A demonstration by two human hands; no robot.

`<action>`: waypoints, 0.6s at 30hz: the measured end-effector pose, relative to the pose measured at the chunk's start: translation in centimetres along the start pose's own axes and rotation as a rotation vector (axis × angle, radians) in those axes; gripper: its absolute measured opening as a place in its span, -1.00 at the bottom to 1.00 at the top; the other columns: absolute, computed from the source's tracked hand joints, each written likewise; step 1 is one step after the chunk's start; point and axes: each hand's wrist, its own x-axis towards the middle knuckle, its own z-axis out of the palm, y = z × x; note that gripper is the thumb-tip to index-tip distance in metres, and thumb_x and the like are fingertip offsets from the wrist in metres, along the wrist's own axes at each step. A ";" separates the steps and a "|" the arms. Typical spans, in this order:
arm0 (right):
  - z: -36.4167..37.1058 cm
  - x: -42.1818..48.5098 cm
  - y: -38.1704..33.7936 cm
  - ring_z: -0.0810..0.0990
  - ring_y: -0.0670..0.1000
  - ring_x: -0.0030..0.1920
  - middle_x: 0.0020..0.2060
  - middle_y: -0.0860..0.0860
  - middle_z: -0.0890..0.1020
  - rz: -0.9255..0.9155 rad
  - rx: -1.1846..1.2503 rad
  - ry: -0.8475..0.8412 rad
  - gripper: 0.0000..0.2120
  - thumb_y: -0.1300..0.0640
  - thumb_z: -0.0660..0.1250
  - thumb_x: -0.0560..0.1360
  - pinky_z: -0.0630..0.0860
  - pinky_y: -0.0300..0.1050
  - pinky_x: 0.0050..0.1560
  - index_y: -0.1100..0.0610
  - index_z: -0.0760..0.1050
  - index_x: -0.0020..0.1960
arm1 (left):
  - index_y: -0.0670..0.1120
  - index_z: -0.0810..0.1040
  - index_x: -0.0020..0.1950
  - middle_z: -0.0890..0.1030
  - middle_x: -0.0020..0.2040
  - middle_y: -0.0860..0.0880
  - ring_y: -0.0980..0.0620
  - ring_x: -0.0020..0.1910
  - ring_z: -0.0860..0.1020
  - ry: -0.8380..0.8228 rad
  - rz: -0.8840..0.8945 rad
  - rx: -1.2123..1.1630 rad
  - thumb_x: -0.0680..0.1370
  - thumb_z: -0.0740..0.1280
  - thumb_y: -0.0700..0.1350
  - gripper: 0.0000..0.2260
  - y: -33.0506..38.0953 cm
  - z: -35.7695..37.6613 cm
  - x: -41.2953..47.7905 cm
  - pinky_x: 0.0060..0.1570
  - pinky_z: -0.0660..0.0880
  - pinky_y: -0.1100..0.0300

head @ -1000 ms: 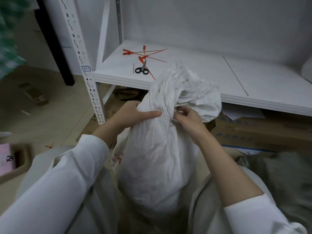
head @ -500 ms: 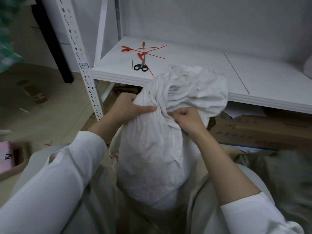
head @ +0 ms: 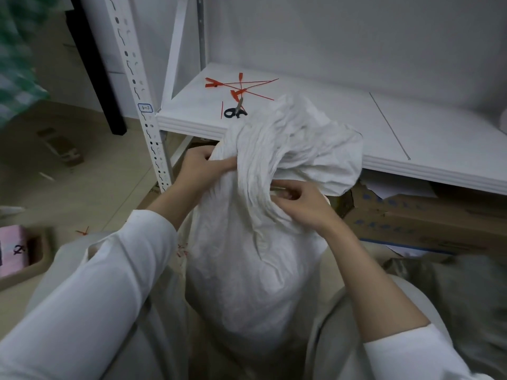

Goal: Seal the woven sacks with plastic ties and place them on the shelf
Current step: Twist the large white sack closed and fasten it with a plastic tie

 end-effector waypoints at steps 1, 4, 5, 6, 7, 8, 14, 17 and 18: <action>0.4 0.0 -0.1 0.59 -0.25 -0.02 -0.03 -0.18 0.67 -0.072 0.001 0.000 -0.45 -0.19 0.45 0.28 0.46 -0.27 0.06 -0.02 0.60 0.23 | -0.19 0.66 0.00 0.68 -0.11 -0.06 0.09 -0.17 0.62 -0.044 0.027 0.028 0.42 0.52 -0.05 -0.74 0.1 0.2 -0.2 -0.27 0.55 0.28; 1.1 0.0 -0.7 0.60 -0.21 0.10 0.04 -0.15 0.68 -0.206 0.068 -0.001 -0.60 -0.04 0.46 0.36 0.50 -0.20 0.17 0.04 0.62 0.18 | -0.14 0.66 0.06 0.68 -0.01 -0.03 0.05 -0.01 0.63 -0.202 0.058 0.096 0.49 0.45 -0.04 -0.77 0.1 0.8 -0.6 -0.09 0.58 0.20; 1.2 -0.1 -0.8 0.62 -0.21 0.03 -0.04 -0.15 0.69 -0.213 0.112 -0.003 -0.67 0.07 0.46 0.40 0.52 -0.21 0.12 0.09 0.61 0.15 | -0.14 0.66 0.07 0.69 0.01 -0.04 0.02 0.02 0.64 -0.249 0.046 0.104 0.50 0.44 -0.02 -0.77 0.1 0.9 -0.7 -0.01 0.57 0.15; 1.4 -0.2 -1.0 0.62 -0.21 -0.10 -0.18 -0.17 0.67 -0.207 0.166 0.000 -0.76 0.17 0.45 0.43 0.52 -0.24 0.02 0.14 0.61 0.10 | -0.14 0.66 0.08 0.69 0.01 -0.05 0.01 0.03 0.64 -0.283 0.034 0.107 0.51 0.43 -0.02 -0.76 0.1 0.9 -0.8 0.02 0.57 0.13; 1.7 -0.2 -1.0 0.58 -0.20 -0.25 -0.34 -0.18 0.61 -0.199 0.198 0.018 -0.81 0.24 0.44 0.44 0.49 -0.25 -0.07 0.19 0.60 0.05 | -0.14 0.66 0.08 0.69 0.02 -0.06 0.00 0.03 0.64 -0.302 0.031 0.110 0.51 0.42 -0.02 -0.76 0.2 0.9 -0.8 0.01 0.57 0.15; 1.8 -0.1 -1.0 0.51 -0.17 -0.33 -0.45 -0.17 0.54 -0.186 0.217 0.047 -0.82 0.28 0.43 0.44 0.46 -0.24 -0.13 0.22 0.59 0.04 | -0.16 0.66 0.07 0.69 0.01 -0.07 -0.01 0.03 0.64 -0.303 0.030 0.113 0.51 0.42 -0.03 -0.76 0.2 0.9 -0.7 -0.01 0.57 0.16; 1.5 -0.1 -1.4 0.38 -0.11 -0.41 -0.45 -0.01 0.46 -0.149 0.280 0.168 -0.90 0.29 0.37 0.49 0.33 -0.30 -0.35 0.16 0.58 -0.18 | -0.17 0.65 0.07 0.68 -0.02 -0.10 -0.02 -0.05 0.65 -0.255 -0.066 0.104 0.44 0.49 -0.06 -0.73 0.6 0.5 -0.2 -0.14 0.59 0.15; 0.5 0.2 -1.5 0.27 -0.20 -0.55 -0.57 -0.18 0.38 -0.159 0.308 0.302 -0.89 0.25 0.31 0.56 0.24 -0.32 -0.48 0.17 0.51 -0.16 | -0.12 0.60 0.05 0.65 -0.06 -0.04 0.01 -0.09 0.63 -0.189 -0.130 0.046 0.41 0.51 -0.08 -0.73 1.3 0.0 0.0 -0.27 0.53 0.18; 0.1 0.5 -1.3 0.26 -0.20 -0.56 -0.59 -0.19 0.36 -0.155 0.327 0.371 -0.89 0.25 0.29 0.57 0.23 -0.31 -0.49 0.18 0.49 -0.14 | -0.09 0.58 0.00 0.64 -0.07 -0.03 0.01 -0.11 0.62 -0.163 -0.154 0.022 0.40 0.52 -0.09 -0.76 1.5 -0.2 0.0 -0.29 0.52 0.18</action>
